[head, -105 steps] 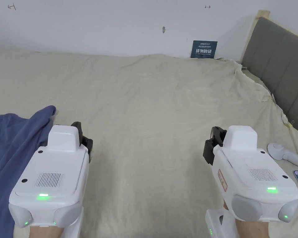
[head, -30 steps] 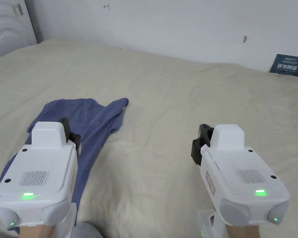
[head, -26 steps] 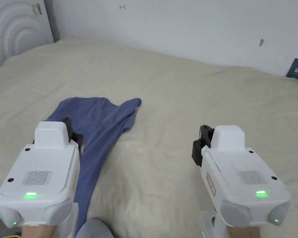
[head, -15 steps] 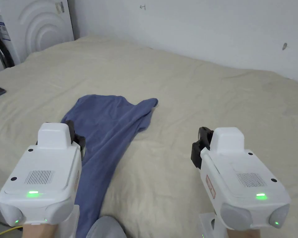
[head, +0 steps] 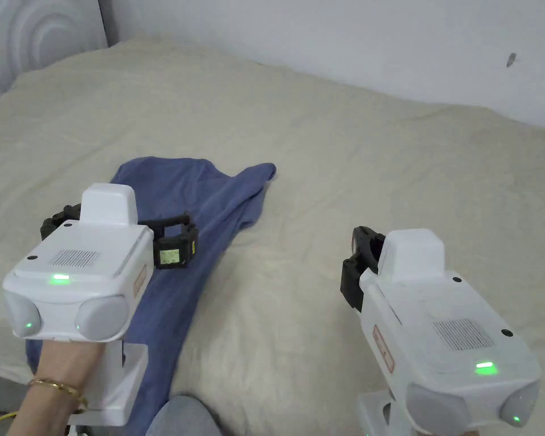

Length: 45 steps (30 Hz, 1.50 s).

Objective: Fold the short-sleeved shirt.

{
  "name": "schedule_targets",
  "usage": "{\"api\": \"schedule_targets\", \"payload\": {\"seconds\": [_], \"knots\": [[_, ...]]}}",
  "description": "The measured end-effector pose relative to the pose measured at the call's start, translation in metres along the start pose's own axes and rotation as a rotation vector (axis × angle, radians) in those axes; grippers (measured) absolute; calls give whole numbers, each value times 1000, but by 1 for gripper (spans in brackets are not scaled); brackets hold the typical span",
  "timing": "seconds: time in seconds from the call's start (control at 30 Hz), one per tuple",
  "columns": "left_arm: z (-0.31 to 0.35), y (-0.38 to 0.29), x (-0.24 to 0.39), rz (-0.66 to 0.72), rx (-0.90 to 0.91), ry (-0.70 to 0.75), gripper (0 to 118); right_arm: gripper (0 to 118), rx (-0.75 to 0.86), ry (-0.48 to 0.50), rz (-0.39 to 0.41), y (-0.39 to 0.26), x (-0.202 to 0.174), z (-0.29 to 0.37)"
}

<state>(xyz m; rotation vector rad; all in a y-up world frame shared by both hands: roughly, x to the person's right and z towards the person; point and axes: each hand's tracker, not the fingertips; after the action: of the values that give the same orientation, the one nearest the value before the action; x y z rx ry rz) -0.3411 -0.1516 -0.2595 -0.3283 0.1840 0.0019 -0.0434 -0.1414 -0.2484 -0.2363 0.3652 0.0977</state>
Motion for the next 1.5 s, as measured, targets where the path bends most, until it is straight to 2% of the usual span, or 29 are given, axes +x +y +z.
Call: {"api": "schedule_targets", "payload": {"seconds": [0.23, 0.47, 0.6, 0.77, 0.9, 0.97, 1.0, 1.03, 1.07, 1.1, 1.2, 1.3, 1.37, 1.43, 1.5], "knots": [[-83, 33, 2, -41, -141, -82, 118, 0, -17, 0, 8, 2, 5, -13], [-205, 55, -4, -40, -458, -125, 118, 0, -49, -6, 4, 1, 14, -34], [-257, 44, 5, -136, -612, -88, 118, 0, -81, -12, 1, -4, 20, -47], [-301, 7, 11, -106, -883, -72, 111, 0, -116, -33, -34, -14, 29, -55], [-307, -16, 12, -65, -917, -49, 91, 0, -141, -50, -35, -21, 38, -53], [-300, -23, 14, -58, -904, -54, 63, 0, -153, -60, -43, -24, 43, -51], [-296, -22, 17, -46, -874, -59, 58, 0, -156, -66, -46, -26, 46, -49], [-293, -22, 18, -58, -865, -63, 39, 0, -159, -76, -50, -27, 49, -48], [-290, -20, 20, -70, -842, -90, 11, 0, -160, -83, -58, -29, 51, -46], [-289, -21, 22, -93, -838, -56, 0, 0, -161, -85, -66, -29, 52, -43], [-280, -15, 18, -57, -820, -53, 0, 0, -164, -95, -71, -32, 57, -30], [-259, -3, 12, -11, -682, -2, 0, 0, -170, -106, -55, -31, 62, -16], [-237, 10, -1, 82, -589, 17, 0, 0, -163, -118, -72, -29, 66, -4], [-217, 20, -11, 142, -570, -34, 0, 0, -140, -131, -84, -25, 69, 9], [-195, 32, -18, 152, -522, -19, 0, 0, -121, -137, -88, -22, 71, 20]]}}
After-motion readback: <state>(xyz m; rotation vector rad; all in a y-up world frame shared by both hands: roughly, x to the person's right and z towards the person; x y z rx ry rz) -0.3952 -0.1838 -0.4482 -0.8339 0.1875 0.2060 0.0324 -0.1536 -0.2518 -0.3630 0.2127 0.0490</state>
